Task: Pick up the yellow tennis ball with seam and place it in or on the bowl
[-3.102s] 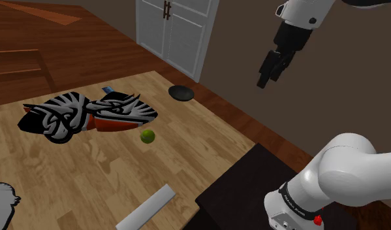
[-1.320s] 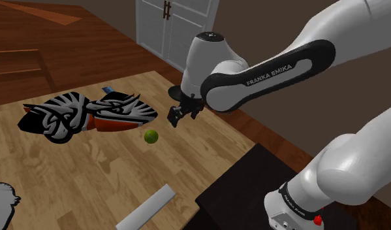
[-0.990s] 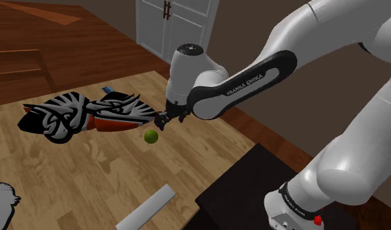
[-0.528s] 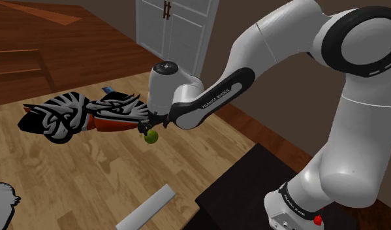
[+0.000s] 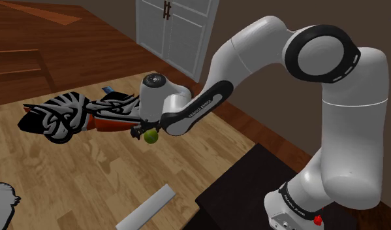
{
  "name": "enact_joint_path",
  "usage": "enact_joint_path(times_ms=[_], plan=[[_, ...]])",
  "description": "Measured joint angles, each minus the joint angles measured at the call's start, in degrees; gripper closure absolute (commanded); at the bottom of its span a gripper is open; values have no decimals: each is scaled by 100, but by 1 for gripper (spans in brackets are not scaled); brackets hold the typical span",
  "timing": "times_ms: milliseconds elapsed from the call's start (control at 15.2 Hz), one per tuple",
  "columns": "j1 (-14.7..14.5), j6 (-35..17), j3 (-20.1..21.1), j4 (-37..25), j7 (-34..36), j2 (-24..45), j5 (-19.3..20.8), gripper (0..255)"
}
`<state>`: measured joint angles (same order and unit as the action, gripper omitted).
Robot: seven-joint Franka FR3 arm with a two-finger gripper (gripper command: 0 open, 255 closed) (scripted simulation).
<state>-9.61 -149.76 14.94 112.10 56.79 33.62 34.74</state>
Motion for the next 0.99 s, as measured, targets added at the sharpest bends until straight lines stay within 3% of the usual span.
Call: enact_joint_path(times_ms=[462, 528, 594, 660, 990], plan=[[-41, -130, -151, -126, 89, 226, 134, 0], [-20, 380, -210, -153, 85, -153, 193, 0], [-17, 522, -154, -86, 107, -208, 187, 0], [28, 237, -90, -53, 65, -40, 154, 255], [68, -84, -16, 9, 37, 80, 117, 255]])
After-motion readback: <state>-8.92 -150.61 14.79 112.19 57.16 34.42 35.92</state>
